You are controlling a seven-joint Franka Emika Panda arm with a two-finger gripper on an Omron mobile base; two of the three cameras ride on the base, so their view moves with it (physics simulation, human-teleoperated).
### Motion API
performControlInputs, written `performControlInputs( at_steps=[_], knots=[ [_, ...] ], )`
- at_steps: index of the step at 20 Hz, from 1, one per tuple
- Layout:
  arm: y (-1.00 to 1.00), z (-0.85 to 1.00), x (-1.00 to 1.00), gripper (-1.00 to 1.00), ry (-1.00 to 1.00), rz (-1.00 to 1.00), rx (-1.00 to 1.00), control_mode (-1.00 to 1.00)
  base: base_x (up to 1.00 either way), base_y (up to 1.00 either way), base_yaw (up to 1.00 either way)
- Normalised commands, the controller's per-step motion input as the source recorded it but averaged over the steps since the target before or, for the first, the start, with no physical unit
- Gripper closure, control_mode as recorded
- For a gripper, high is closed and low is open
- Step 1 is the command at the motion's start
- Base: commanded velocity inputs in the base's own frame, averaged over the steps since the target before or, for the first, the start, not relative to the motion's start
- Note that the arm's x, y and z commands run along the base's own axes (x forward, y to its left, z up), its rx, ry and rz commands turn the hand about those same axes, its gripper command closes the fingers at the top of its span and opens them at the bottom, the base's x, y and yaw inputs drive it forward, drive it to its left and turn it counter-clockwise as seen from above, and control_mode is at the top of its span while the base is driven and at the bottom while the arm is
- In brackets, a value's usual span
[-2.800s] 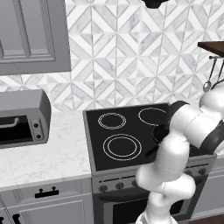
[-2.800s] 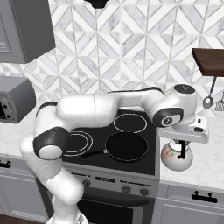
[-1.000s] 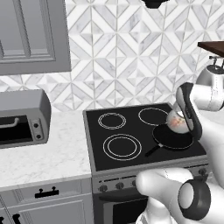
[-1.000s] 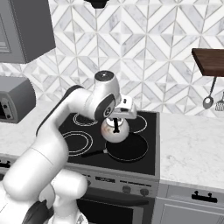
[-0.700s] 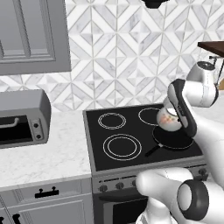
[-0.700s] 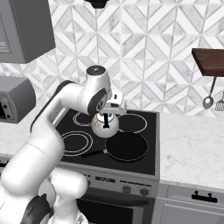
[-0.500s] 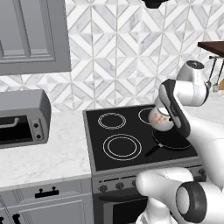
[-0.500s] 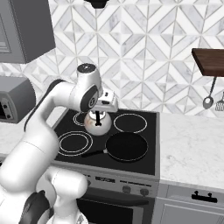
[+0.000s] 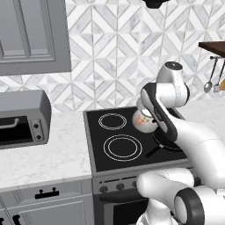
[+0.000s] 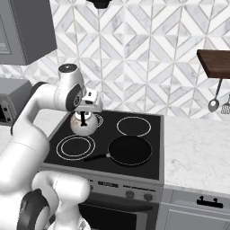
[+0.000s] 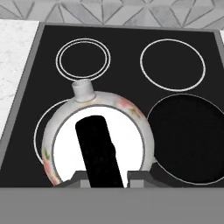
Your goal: Pick the kettle from the counter and place it on a stove burner. Then turn the burner on.
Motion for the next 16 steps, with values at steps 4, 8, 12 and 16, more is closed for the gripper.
performControlInputs(
  at_steps=[4, 8, 12, 16],
  knots=[
    [0.48, -0.17, 0.0, 1.0, 0.15, 0.01, 0.0, -1.0, 0.0, 0.0, 0.0],
    [0.22, -0.49, 0.0, 1.0, 0.19, 0.07, 0.0, -1.0, 0.0, 0.0, 0.0],
    [0.27, -0.68, 0.01, 1.0, 0.16, 0.06, 0.0, -1.0, 0.0, 0.0, 0.0],
    [0.38, -0.45, 0.24, 1.0, 0.13, 0.02, 0.0, -1.0, 0.0, 0.0, 0.0]
  ],
)
